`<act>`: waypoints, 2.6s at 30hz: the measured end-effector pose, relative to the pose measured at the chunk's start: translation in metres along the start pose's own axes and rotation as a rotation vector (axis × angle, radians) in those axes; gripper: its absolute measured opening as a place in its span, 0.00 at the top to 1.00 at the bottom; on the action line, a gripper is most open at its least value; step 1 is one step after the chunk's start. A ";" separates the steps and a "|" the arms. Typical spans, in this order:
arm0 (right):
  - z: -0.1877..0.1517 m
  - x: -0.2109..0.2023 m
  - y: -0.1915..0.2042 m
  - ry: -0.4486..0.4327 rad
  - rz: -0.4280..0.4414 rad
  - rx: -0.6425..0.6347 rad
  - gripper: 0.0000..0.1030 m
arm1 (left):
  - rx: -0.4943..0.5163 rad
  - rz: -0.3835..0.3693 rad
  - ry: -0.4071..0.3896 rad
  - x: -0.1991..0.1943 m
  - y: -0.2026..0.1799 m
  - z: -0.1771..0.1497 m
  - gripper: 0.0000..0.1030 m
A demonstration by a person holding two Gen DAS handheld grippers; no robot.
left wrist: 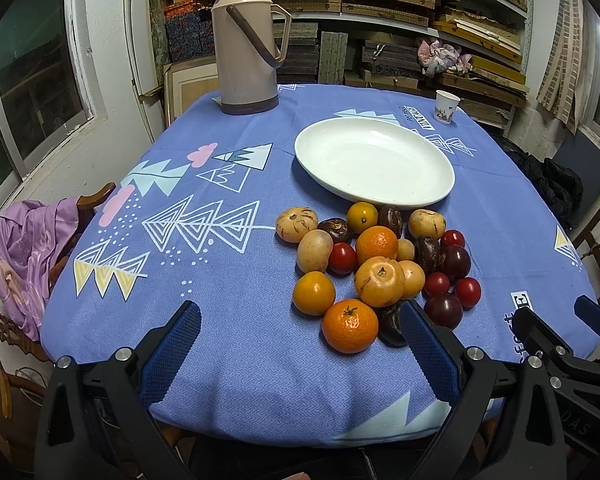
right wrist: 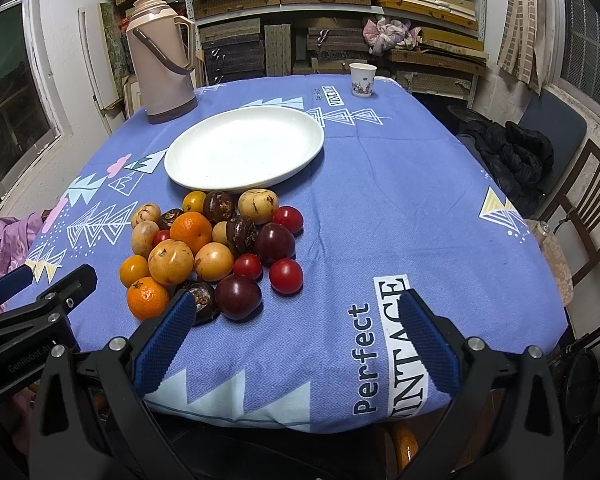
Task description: Organize fruits
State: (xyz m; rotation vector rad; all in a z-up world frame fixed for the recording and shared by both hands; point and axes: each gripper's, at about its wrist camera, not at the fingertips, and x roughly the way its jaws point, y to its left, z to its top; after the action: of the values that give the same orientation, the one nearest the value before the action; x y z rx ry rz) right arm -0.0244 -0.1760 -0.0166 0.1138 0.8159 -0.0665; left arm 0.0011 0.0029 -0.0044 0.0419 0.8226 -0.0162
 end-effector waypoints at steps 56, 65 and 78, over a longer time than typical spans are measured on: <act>-0.002 0.008 -0.001 0.013 0.002 -0.005 0.04 | -0.004 -0.038 0.030 0.012 0.006 -0.002 0.03; 0.002 0.029 -0.010 -0.001 0.101 -0.094 0.04 | 0.029 -0.094 0.044 0.036 0.024 0.003 0.03; 0.002 0.065 -0.010 0.032 0.231 -0.220 0.04 | 0.149 -0.189 0.061 0.075 0.027 0.002 0.03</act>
State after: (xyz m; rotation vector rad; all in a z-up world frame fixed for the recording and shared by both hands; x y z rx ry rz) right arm 0.0200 -0.1867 -0.0632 0.0005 0.8324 0.2428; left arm 0.0545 0.0297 -0.0571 0.1054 0.8829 -0.2560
